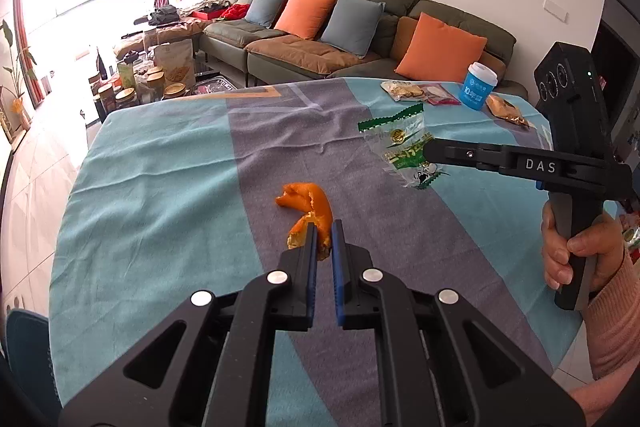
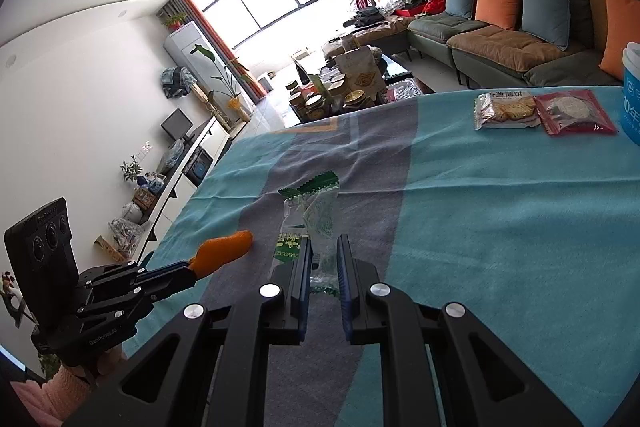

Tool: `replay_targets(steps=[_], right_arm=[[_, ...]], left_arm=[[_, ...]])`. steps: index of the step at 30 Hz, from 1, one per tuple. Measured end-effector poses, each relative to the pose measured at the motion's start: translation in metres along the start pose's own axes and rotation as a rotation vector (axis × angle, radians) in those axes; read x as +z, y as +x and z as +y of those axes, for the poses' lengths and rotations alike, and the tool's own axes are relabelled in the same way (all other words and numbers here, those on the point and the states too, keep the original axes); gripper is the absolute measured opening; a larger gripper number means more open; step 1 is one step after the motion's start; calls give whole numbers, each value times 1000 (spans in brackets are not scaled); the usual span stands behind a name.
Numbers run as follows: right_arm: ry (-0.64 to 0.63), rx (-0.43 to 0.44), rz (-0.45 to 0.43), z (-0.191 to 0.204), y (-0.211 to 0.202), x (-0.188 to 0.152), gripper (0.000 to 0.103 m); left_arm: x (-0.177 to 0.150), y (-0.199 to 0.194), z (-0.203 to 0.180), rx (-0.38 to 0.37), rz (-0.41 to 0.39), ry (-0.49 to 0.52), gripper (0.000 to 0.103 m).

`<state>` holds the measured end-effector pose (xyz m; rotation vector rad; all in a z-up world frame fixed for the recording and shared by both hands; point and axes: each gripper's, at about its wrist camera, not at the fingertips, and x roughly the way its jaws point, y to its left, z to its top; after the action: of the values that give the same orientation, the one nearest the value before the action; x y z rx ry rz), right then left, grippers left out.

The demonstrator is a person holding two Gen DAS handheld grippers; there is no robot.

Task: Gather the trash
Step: 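Grasp the second orange peel with the left tool while the right tool grasps the green-printed wrapper, then carry the orange peel and plastic wrapper over the teal bin with both tools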

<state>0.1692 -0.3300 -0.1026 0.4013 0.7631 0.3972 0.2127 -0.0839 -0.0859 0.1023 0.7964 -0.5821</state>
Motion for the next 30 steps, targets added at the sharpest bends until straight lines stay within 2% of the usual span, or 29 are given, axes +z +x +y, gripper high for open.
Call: replay_targets(steps=[5,9,11,13,14,21,26,27,28,30], right_arm=[[-13,36,9,13,-2,-9,12],[-18,50,19,21,-2,-15,12],[-16,53,25,23,0,-18,12],[-16,54,30,27,0,-21,12],[-15,55,33,27,1,-22,12],[-11,58,38,29,1,-24,12],[-7,55,39,31,2,-26,12],[-6,56,39,31,2,-26,12],[-5,56,40,32,2,-27,12],[-3,57,39,32,1,-28,12]], left_arm=[[-27,-22,9,-7,17,-24,7],[-44,-30,8,25,32,-25,9],[-50,-33,10,47,27,-31,14],[-54,-34,11,72,23,-38,29],[-56,-34,12,77,21,-39,31],[-52,-25,13,31,39,-42,36],[-50,-20,15,11,61,-55,33],[-50,-19,16,3,69,-62,23],[-50,-16,16,0,78,-67,19],[-51,-17,17,1,75,-76,17]])
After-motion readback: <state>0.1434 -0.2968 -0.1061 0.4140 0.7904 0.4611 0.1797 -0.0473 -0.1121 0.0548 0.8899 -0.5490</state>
